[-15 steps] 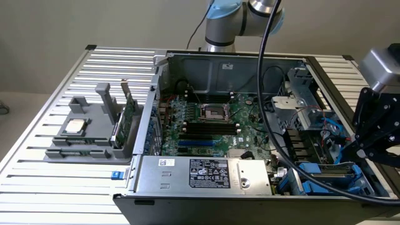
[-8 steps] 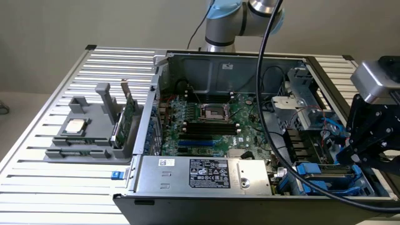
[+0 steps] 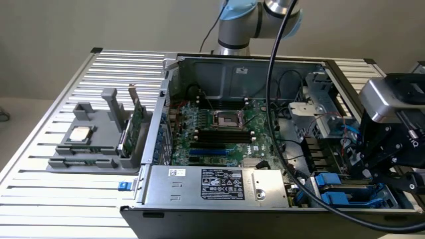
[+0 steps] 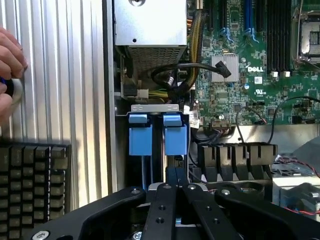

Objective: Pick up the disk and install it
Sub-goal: 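Insert the disk into the insertion slot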

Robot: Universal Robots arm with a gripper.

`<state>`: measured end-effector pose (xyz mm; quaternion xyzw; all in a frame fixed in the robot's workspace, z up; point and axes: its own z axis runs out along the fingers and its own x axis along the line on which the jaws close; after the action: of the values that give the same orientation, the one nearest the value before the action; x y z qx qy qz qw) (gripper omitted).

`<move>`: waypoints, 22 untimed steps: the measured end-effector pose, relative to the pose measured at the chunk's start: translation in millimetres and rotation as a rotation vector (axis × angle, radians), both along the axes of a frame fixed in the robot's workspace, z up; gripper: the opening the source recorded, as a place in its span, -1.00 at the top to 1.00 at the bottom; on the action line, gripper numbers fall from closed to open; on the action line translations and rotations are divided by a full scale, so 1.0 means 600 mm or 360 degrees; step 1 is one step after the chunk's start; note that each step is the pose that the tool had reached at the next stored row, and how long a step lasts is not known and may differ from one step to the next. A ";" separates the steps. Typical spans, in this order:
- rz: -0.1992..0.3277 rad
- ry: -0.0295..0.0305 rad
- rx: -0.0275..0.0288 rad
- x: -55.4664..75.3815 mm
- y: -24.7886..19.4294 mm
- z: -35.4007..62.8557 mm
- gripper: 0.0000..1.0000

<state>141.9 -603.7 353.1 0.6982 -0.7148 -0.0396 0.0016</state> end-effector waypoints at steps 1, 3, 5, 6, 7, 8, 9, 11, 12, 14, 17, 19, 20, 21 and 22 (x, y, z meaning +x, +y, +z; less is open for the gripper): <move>0.0006 -0.00016 0.00004 -0.001 0.0004 -0.003 0.79; 0.0014 -0.00046 0.00013 -0.003 0.0022 -0.009 0.79; 0.0020 -0.00066 0.00021 -0.003 0.0062 -0.015 0.79; 0.0022 -0.00069 0.00020 -0.003 0.0087 -0.018 0.79; 0.0024 -0.00072 0.00021 -0.003 0.0111 -0.021 0.79; 0.0027 -0.00074 0.00020 -0.003 0.0131 -0.024 0.79; 0.0029 -0.00077 0.00024 -0.003 0.0143 -0.028 0.79; 0.0032 -0.00081 0.00024 -0.003 0.0153 -0.034 0.79; 0.0033 -0.00082 0.00022 -0.003 0.0156 -0.037 0.79; 0.0036 -0.00084 0.00002 -0.003 0.0162 -0.042 0.79; 0.0042 -0.00082 -0.00014 -0.002 0.0167 -0.049 0.79; 0.0043 -0.00085 0.00001 -0.001 0.0170 -0.051 0.79; 0.0043 -0.00084 0.00007 -0.001 0.0171 -0.051 0.79; 0.0043 -0.00084 0.00011 -0.001 0.0171 -0.050 0.79; 0.0043 -0.00085 0.00030 -0.001 0.0169 -0.049 0.79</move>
<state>141.2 -593.6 323.9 0.7078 -0.7053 -0.0384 -0.0004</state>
